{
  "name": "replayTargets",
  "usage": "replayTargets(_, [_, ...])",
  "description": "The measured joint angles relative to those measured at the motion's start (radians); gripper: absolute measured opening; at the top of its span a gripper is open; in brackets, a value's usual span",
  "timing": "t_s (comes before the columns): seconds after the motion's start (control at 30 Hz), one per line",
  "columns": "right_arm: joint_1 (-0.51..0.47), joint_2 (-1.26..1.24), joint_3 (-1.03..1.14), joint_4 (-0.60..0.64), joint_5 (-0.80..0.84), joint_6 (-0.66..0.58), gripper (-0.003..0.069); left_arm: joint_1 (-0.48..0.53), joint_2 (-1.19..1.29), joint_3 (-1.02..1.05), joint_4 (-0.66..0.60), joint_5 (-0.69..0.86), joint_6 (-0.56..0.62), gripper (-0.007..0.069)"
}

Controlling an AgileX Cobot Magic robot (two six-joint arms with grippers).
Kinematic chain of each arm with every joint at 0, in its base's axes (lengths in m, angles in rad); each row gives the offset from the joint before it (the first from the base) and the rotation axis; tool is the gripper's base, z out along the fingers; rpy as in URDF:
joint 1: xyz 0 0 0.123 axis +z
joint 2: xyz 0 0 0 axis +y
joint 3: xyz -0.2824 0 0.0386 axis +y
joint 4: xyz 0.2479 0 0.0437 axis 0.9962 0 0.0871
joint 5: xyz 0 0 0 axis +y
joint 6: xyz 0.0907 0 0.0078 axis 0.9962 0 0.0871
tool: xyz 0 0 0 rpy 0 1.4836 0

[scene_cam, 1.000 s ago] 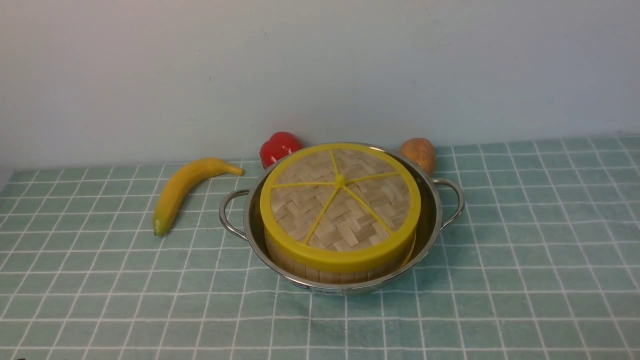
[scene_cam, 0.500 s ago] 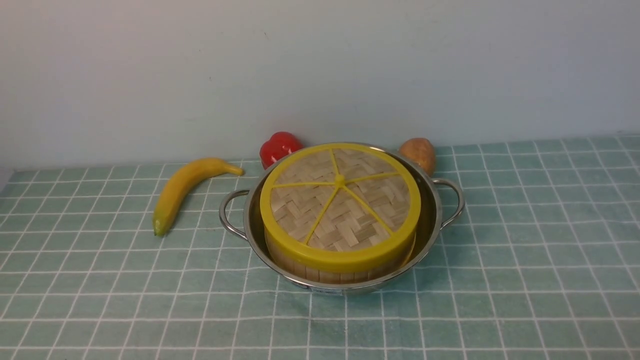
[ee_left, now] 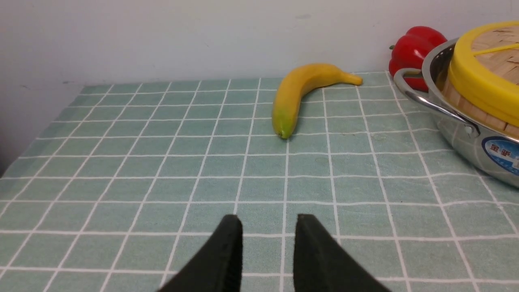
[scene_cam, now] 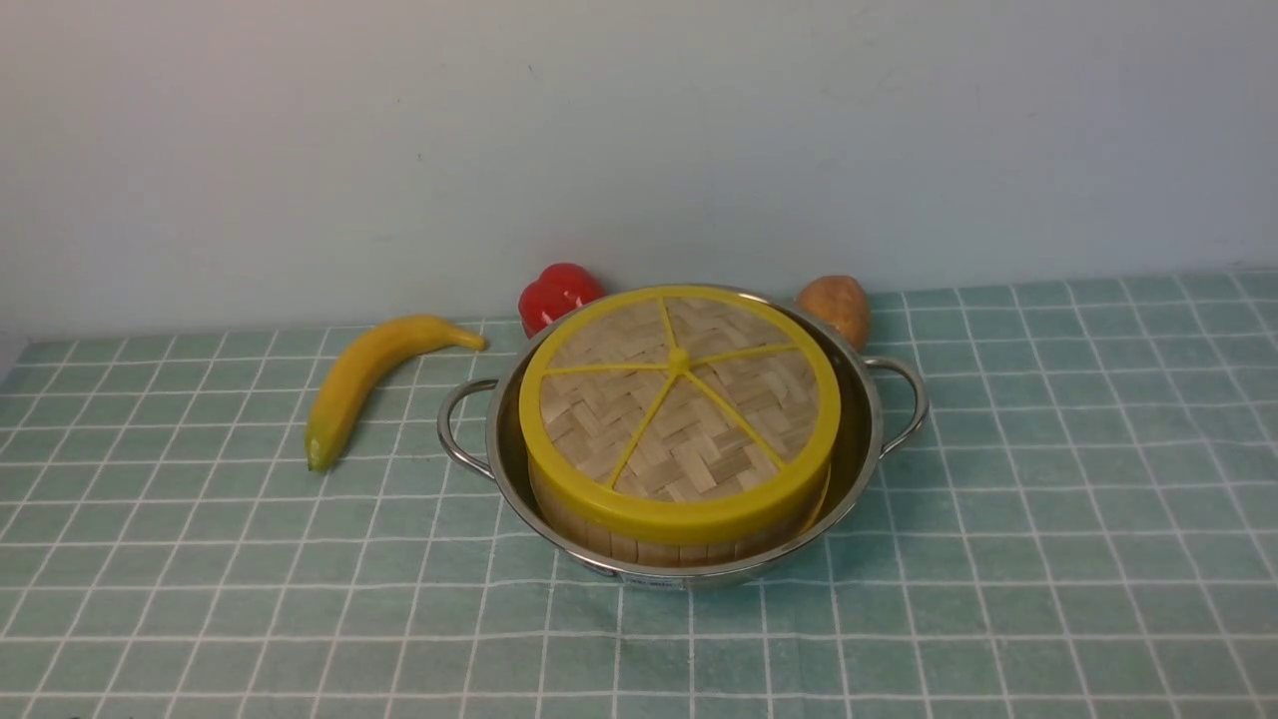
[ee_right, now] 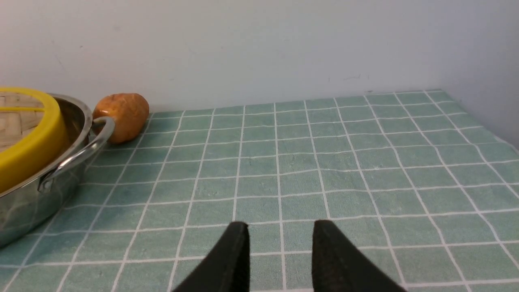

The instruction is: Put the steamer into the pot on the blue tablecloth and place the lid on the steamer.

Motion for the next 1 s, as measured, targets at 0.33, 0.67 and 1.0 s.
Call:
replayTargets(0.33, [0.000, 0.000, 0.000, 0.000, 0.000, 0.000, 0.0240, 0.000, 0.000, 0.000, 0.000, -0.001, 0.000, 0.0202])
replayTargets(0.67, [0.000, 0.000, 0.000, 0.000, 0.000, 0.000, 0.0240, 0.000, 0.000, 0.000, 0.000, -0.001, 0.000, 0.0223])
replayTargets(1.0, [0.000, 0.000, 0.000, 0.000, 0.000, 0.000, 0.0240, 0.000, 0.000, 0.000, 0.001, -0.001, 0.000, 0.0232])
